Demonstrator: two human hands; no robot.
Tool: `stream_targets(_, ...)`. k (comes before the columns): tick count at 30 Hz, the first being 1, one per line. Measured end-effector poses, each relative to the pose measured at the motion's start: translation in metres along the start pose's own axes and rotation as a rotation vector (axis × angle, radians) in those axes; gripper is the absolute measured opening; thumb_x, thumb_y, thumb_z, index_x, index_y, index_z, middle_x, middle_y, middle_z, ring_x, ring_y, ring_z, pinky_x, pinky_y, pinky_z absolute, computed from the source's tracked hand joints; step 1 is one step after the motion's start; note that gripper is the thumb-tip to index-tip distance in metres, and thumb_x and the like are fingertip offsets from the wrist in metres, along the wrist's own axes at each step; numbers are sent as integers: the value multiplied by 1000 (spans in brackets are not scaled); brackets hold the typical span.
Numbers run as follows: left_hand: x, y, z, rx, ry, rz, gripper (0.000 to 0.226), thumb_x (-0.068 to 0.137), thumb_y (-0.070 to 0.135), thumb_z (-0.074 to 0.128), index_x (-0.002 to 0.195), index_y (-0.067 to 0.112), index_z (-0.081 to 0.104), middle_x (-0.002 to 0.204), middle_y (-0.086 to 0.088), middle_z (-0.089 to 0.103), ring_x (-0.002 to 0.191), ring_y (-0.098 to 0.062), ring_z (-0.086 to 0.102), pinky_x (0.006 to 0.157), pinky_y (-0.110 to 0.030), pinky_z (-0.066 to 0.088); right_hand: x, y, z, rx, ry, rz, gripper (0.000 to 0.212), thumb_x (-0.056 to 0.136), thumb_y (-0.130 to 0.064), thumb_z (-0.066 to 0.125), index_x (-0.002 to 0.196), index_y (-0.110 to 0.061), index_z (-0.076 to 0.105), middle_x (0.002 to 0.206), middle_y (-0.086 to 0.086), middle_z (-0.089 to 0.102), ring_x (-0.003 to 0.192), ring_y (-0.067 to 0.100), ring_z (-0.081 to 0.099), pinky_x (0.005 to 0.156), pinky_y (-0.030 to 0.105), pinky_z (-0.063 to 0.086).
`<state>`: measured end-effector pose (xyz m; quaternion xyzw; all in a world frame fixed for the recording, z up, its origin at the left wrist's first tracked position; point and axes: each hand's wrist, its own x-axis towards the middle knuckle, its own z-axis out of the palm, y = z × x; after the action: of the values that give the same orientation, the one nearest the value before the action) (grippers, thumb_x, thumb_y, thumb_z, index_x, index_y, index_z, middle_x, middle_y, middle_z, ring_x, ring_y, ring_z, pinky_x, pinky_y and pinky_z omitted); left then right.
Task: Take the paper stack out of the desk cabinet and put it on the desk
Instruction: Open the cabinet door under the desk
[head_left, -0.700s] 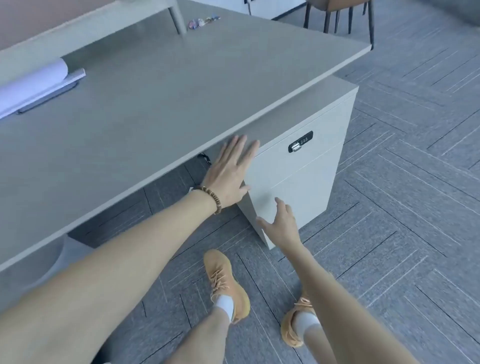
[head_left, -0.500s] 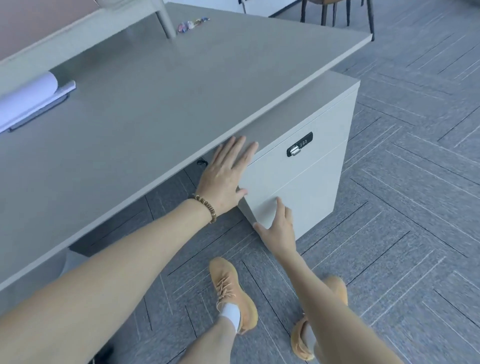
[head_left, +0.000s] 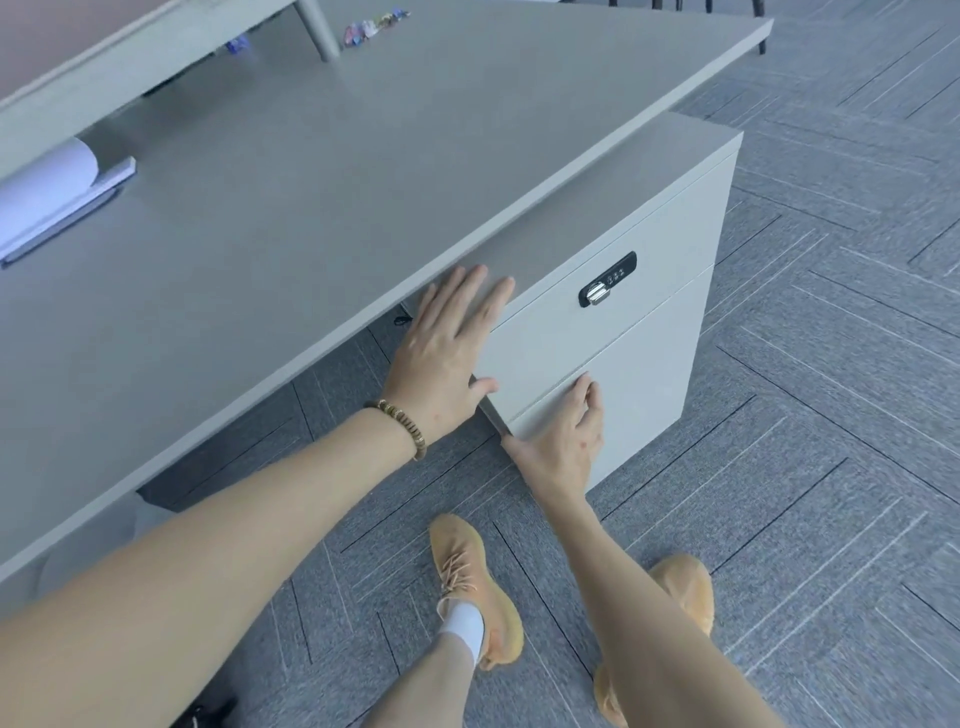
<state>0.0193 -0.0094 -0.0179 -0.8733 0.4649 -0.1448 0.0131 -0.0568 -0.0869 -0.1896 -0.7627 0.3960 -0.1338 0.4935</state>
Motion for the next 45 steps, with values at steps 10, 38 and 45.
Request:
stream_targets(10,-3,23,-20,-23,-116,-120,117,68,30,86,157,20,11,166,-8,13,153,-31,8,124,-42,4,-44,25,-72,24,-70,-141,105,75,-21,74,156,-31,8,160,-2,15,146,18,27,110,31,39)
stream_targets(38,-8,92,-17,-88,-46,-427,127,51,62,79,146,-6,27,153,-24,29,144,-45,19,118,-60,17,20,75,-279,-860,7,-32,98,81,-70,54,153,-13,19,145,21,42,136,38,40,113,56,25)
stream_targets(45,-7,86,-1,-97,67,-405,115,59,55,75,145,-6,31,152,-24,33,143,-44,23,120,-54,18,62,68,-259,-957,99,31,112,73,-81,47,155,-13,14,154,23,30,147,41,20,115,67,10)
